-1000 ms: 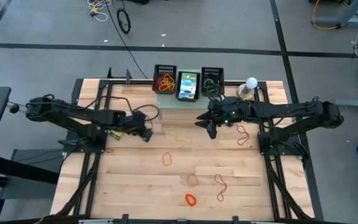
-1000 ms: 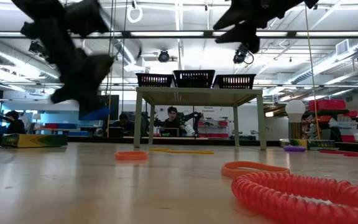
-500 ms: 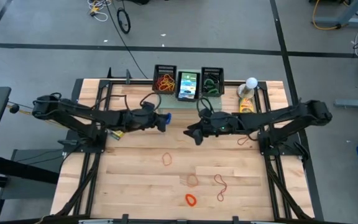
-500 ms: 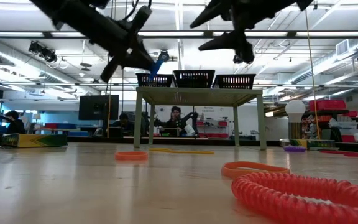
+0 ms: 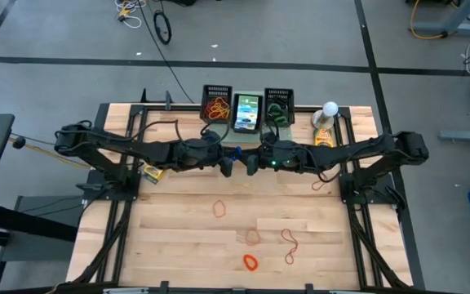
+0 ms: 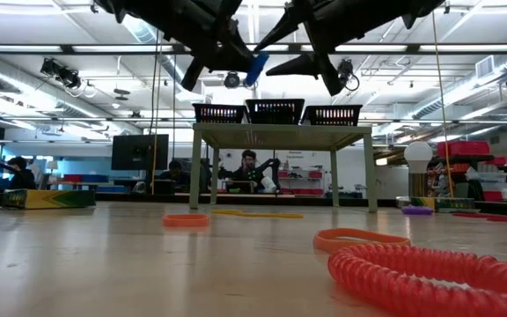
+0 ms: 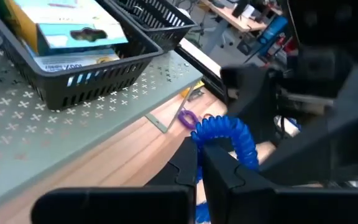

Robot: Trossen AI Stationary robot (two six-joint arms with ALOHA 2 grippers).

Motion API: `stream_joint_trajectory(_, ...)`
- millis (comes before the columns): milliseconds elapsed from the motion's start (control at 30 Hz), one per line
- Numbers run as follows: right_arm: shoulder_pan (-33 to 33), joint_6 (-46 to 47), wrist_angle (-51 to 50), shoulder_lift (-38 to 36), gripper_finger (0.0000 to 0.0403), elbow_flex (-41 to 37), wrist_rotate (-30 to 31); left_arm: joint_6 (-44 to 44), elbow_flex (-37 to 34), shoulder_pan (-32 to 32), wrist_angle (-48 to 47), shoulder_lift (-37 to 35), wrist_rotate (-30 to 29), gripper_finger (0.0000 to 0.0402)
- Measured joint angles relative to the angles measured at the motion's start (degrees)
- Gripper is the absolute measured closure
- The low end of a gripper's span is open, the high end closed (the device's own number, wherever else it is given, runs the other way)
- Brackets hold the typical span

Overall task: Pick & Place Office Desk Supplies
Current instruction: Put the blue spring bracelet into the right black bin on the shelf

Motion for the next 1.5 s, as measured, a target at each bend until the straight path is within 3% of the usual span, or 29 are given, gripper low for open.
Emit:
stream_joint_trajectory(167, -1.06, 0.18, -0.14, -0.14, 0.0231, 0.04, -0.09, 2.53, 0.49, 0.02, 0.67, 0.00, 0.26, 0.0392)
stream_joint_trajectory(367, -1.04, -2.61, -0.09, -0.53, 0.0332, 0.02, -0.47, 4.68, 0.45, 0.04, 1.16, -0.02, 2.31, 0.0385)
stream_joint_trajectory(500, -1.08, -4.91, -1.30, -2.17, 0.0381, 0.00, -0.87, 5.45, 0.47, 1.02, 0.22, -1.63, 3.63, 0.0357)
stream_joint_trajectory(733, -4.50, -8.48, -9.22, -10.21, 0.0371, 0.02, -1.98, 5.94, 0.49, 6.10, -4.50, -8.54, 15.17, 0.0270)
stream_joint_trajectory(933, -14.00, -14.88, -23.85, -17.15, 0.0375, 4.33, -2.66, 10.95, 0.46, 8.07, -11.12, -13.92, 16.42, 0.0231)
stream_joint_trajectory(1067, -24.79, -19.09, -32.62, -16.19, 0.0374, 7.97, -4.74, 16.40, 0.45, 7.14, -12.10, -14.97, 16.13, 0.0258)
stream_joint_trajectory(1233, -36.20, -19.74, -33.84, -11.39, 0.0374, 8.37, -15.16, 19.22, 0.45, 6.31, -11.89, -14.18, 16.49, 0.0344)
stream_joint_trajectory(1333, -38.89, -19.99, -34.48, -9.28, 0.0367, 8.37, -17.54, 20.40, 0.36, 6.39, -11.98, -13.44, 16.53, 0.0390)
stream_joint_trajectory(1500, -40.47, -20.12, -34.57, -8.73, 0.0317, 8.37, -17.88, 19.82, -3.49, 6.51, -5.08, -13.32, 17.75, 0.0394)
